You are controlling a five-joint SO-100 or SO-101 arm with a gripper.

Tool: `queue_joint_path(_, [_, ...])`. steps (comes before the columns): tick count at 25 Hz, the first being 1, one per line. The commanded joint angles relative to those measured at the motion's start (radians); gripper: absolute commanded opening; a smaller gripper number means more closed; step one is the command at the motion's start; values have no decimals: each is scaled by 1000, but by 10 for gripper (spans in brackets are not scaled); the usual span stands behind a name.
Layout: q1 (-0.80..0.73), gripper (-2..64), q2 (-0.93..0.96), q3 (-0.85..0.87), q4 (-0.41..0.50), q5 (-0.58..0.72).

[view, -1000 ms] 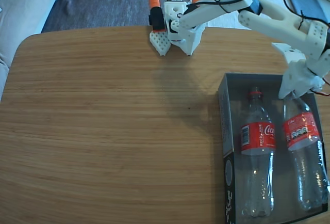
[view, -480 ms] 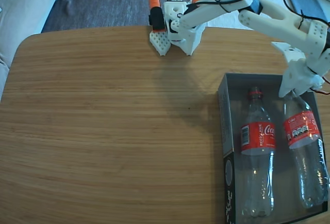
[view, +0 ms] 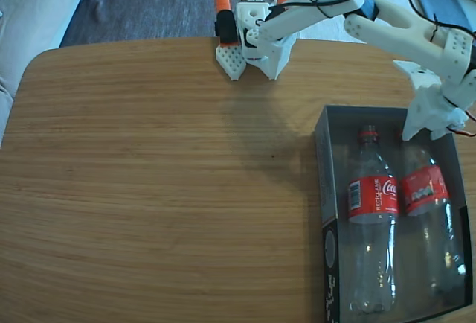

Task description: Grasp the bottles and put them in the box.

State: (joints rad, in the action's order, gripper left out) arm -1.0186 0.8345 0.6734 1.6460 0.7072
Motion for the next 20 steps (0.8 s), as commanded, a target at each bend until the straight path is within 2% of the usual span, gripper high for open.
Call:
queue_joint_path(1, [28, 304, 48, -25, 52, -3])
queue_joint_path(8, [160, 303, 158, -11, 66, -5])
queue_joint_path(10, [199, 298, 204, -11, 67, -46])
queue_joint_path(13, [244, 213, 275, -9, 67, -104])
queue_joint_path(17, [301, 41, 341, -9, 69, -109])
queue_joint_path(20, [342, -4, 383, 2, 69, -112])
